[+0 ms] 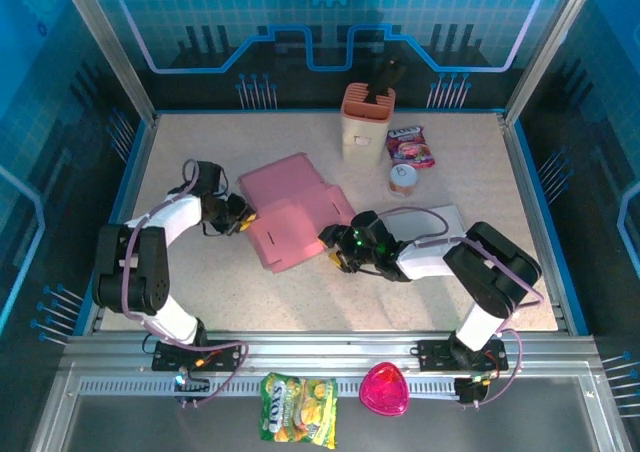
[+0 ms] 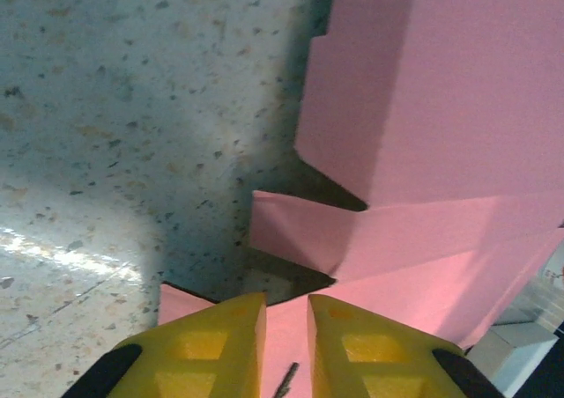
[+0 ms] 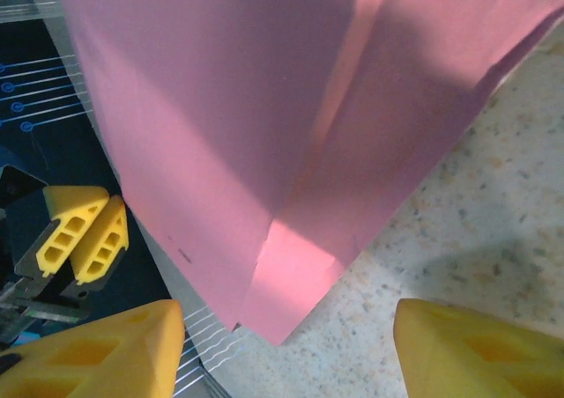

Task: Fold the paper box

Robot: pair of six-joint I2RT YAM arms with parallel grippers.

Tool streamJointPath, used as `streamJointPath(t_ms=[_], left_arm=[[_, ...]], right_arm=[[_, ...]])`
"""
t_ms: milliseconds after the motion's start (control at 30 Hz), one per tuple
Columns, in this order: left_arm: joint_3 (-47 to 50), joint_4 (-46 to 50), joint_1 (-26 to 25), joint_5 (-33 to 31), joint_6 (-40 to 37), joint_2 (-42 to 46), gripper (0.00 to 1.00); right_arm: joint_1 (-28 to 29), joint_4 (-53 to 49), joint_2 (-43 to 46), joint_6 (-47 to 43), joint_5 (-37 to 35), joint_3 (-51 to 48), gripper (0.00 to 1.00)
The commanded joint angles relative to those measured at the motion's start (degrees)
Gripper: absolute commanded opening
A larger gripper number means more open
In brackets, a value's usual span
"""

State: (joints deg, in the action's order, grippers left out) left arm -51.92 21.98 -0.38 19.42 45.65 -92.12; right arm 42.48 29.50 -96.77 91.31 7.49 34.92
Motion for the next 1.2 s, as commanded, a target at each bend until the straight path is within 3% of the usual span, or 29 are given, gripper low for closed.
streamJointPath(t_ms=[0, 700, 767, 933, 1033, 1167], left_arm=[[1.0, -0.7, -0.4, 1.6, -1.8, -0.9, 0.20], [3.3, -0.9, -3.2, 0.6, -0.7, -3.3, 0.19], [3.1, -0.5, -3.2, 0.5, -0.6, -2.9, 0.19], [1.5, 0.7, -3.4, 0.3, 0.3, 0.1, 0.21], [0.6, 1.5, -3.6, 0.7, 0.6, 0.6, 0.21], [1.3, 1.0, -3.7, 1.6, 1.3, 0.4, 0.22]], right_arm=[[0.9, 3.4, -2.1, 0.1, -1.7, -0.3, 0.65], [0.7, 14.6, -4.3, -4.0, -4.0, -3.0, 0.62], [0.7, 10.7, -1.5, -3.7, -5.0, -3.7, 0.61], [0.7, -10.0, 7.5, -5.1, -7.1, -1.2, 0.62], [0.6, -14.9, 7.7, -5.3, -7.0, 0.5, 0.62], [0.4, -14.3, 5.2, -4.5, -6.3, 1.3, 0.61]])
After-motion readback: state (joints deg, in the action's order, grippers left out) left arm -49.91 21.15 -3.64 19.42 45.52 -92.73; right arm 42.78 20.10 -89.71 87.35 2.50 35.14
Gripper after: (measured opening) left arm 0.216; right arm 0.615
